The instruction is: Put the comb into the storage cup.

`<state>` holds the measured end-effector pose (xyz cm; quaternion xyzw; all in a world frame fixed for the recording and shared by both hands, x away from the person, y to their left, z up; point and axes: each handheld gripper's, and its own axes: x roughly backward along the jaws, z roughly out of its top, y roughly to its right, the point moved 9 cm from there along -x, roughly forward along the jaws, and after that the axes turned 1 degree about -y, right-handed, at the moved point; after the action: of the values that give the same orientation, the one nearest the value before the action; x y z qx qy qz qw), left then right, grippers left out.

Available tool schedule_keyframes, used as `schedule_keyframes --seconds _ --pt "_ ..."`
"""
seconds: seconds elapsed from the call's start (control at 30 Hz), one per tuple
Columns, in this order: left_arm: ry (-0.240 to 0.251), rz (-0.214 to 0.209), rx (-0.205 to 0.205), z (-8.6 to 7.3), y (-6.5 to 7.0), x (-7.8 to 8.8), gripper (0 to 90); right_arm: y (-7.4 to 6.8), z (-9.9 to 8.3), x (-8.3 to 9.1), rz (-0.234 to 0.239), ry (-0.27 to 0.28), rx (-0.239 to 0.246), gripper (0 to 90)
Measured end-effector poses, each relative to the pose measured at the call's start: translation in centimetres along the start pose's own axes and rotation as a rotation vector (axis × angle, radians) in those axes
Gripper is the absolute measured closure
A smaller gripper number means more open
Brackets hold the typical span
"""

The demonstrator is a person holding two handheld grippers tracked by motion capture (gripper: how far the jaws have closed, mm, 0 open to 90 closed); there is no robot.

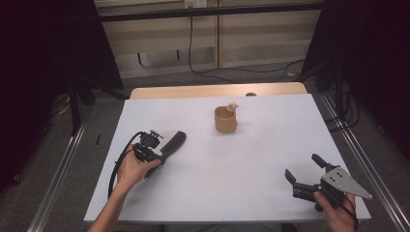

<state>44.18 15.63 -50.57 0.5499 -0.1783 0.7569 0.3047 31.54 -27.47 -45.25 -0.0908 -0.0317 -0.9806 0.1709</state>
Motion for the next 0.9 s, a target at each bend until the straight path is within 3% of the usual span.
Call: schedule_keyframes --seconds 0.27,0.47,0.63,0.9 --pt "0.013 -0.007 0.005 0.0 -0.1 0.1 72.8 0.0 0.0 0.0 -0.004 0.001 -0.003 0.0" --pt "0.030 -0.023 0.049 0.0 -0.1 0.2 72.8 0.0 0.0 0.0 -0.004 0.001 -0.001 0.0" --pt "0.070 -0.044 0.067 0.2 0.0 0.8 72.8 0.1 0.0 0.0 -0.005 0.002 -0.001 0.0" --pt "0.162 -0.076 0.052 0.7 0.4 2.1 72.7 0.0 0.1 0.0 -0.005 0.004 -0.003 0.0"
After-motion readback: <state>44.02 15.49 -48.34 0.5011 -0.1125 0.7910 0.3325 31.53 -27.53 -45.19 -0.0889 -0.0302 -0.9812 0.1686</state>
